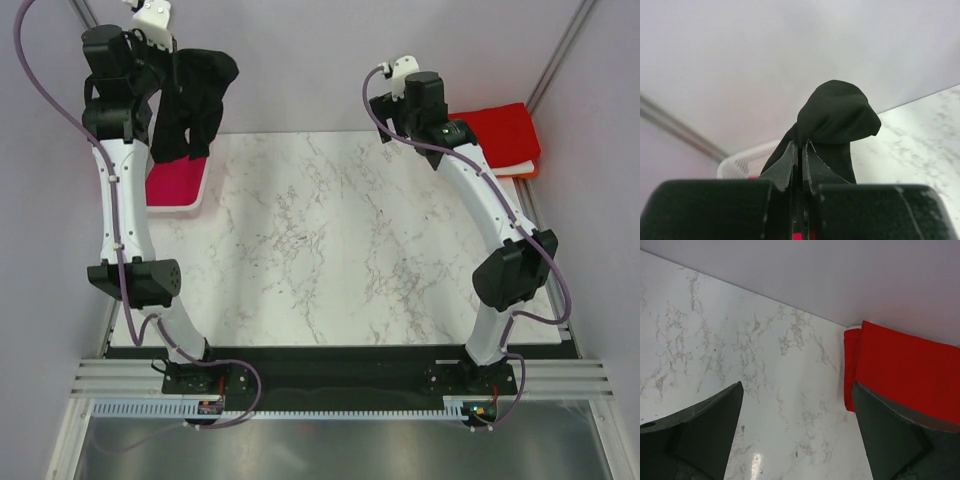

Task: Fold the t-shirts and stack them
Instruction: Grab the tshirt from the pile, then move the tshirt to the center of the board, then flatten the tshirt out

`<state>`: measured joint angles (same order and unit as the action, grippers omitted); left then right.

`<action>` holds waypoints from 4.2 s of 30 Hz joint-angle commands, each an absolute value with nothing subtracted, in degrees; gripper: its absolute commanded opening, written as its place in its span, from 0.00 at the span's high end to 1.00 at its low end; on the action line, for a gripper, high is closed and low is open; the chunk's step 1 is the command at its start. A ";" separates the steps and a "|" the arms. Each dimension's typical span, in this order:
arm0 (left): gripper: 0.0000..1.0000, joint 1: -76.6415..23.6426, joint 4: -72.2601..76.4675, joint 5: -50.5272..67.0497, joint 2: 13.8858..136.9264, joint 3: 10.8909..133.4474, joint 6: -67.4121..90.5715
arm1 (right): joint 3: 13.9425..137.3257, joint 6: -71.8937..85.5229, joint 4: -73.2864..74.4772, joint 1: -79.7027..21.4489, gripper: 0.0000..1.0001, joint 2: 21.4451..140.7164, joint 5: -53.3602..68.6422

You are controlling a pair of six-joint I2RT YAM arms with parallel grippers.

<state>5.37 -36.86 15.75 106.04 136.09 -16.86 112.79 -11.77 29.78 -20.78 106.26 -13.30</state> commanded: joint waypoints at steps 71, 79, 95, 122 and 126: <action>0.54 -8.71 -35.07 12.04 103.80 102.38 -11.25 | 85.76 -46.84 41.39 -34.28 1.00 88.43 16.71; 0.54 -7.38 -32.70 12.12 103.71 106.43 -14.59 | 100.81 -55.97 33.59 -34.28 1.00 85.78 3.19; 0.53 -11.25 -32.69 27.50 101.86 96.16 -17.41 | 100.37 -43.60 25.22 -21.27 1.00 98.08 -18.10; 0.54 -9.49 -30.32 23.47 92.55 79.98 -13.71 | 64.86 -38.50 24.87 -34.36 0.37 91.82 15.47; 0.54 -9.58 -30.23 22.94 91.14 78.23 -13.80 | 69.16 -38.76 24.96 -34.37 0.37 97.64 15.29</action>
<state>-9.54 -32.21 24.05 93.08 79.57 -12.86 65.04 -40.21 27.00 -34.50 95.18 12.34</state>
